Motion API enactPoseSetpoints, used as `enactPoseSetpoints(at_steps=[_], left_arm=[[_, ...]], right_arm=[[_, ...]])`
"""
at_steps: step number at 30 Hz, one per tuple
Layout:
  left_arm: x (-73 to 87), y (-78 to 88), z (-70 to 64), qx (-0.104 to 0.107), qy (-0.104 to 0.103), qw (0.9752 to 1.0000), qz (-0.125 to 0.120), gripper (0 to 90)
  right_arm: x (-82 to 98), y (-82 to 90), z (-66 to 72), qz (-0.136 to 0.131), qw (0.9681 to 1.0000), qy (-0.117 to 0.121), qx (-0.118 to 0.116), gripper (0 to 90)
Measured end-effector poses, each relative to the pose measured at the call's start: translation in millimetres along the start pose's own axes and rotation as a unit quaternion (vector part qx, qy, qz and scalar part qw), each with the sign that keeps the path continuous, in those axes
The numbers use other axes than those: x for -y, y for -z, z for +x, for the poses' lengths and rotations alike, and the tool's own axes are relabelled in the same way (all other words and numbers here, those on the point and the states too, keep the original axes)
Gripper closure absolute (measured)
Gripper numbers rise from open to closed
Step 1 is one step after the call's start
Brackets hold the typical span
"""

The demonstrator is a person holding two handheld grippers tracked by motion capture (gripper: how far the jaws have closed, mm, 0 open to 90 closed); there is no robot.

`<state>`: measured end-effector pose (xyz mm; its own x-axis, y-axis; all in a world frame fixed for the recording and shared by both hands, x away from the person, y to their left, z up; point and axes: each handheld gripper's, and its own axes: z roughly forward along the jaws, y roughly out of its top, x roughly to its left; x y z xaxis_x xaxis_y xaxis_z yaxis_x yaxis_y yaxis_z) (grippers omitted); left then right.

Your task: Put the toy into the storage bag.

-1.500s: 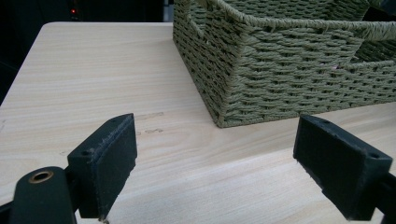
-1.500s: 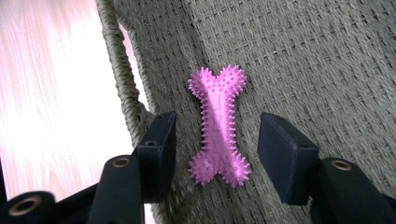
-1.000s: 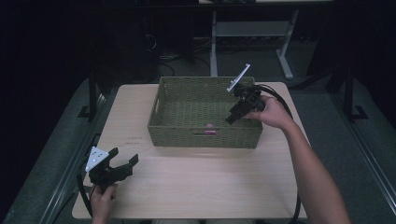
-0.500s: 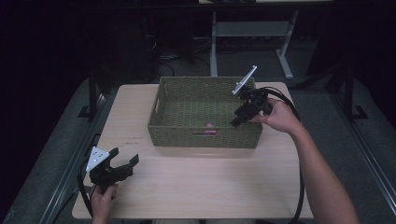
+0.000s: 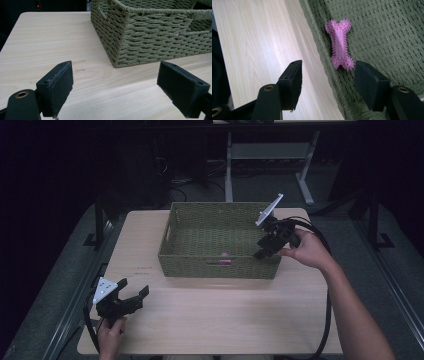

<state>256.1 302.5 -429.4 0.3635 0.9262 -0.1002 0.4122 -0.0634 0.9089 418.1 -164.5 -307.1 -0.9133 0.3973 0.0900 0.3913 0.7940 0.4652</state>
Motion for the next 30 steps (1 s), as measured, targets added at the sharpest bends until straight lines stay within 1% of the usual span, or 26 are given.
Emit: enactPoseSetpoints(at_steps=[3, 5, 8, 16, 18, 21, 23, 24, 25, 30], left_arm=[[0.0, 0.5, -0.3, 0.0, -0.001, 1.0, -0.001, 13.0], [0.1, 0.6, -0.1, 0.0, 0.0, 1.0, 0.0, 13.0], [0.1, 0.5, 0.3, 0.0, 0.0, 1.0, 0.0, 13.0], [0.2, 0.4, -0.8, 0.0, -0.001, 1.0, 0.0, 13.0], [0.3, 0.5, -0.9, 0.0, -0.001, 1.0, 0.0, 13.0], [0.3, 0.4, -0.6, -0.002, 0.0, 1.0, 0.0, 13.0], [0.4, 0.2, -0.7, -0.001, 0.0, 1.0, 0.0, 13.0], [0.4, 0.0, -0.8, -0.001, -0.001, 1.0, 0.0, 13.0], [0.4, 0.0, -0.8, -0.001, -0.001, 1.0, 0.0, 13.0], [0.3, 0.4, 0.1, -0.002, 0.0, 1.0, -0.001, 13.0]], right_arm=[[4.1, -0.8, 3.1, 0.002, 1.0, 0.002, -0.003, 37.1], [7.0, -0.9, 5.0, 0.003, 1.0, -0.002, -0.003, 36.6], [11.0, -0.6, 8.0, 0.01, 0.9999, 0.001, 0.0, 35.5], [24.2, 5.4, 17.5, -0.007, 1.0, 0.002, 0.001, 35.1], [27.6, 4.6, 19.7, 0.0, 1.0, 0.0, 0.003, 34.7], [34.0, 3.6, 22.3, -0.004, 1.0, 0.002, 0.003, 34.3], [37.8, 3.4, 23.8, -0.005, 1.0, -0.003, 0.006, 33.9], [39.5, 3.1, 24.5, -0.002, 1.0, -0.004, 0.005, 33.6], [41.6, 3.3, 26.0, 0.0, 1.0, -0.003, 0.008, 33.5], [52.0, 3.6, 30.4, -0.014, 0.9999, 0.0, 0.006, 33.5]])
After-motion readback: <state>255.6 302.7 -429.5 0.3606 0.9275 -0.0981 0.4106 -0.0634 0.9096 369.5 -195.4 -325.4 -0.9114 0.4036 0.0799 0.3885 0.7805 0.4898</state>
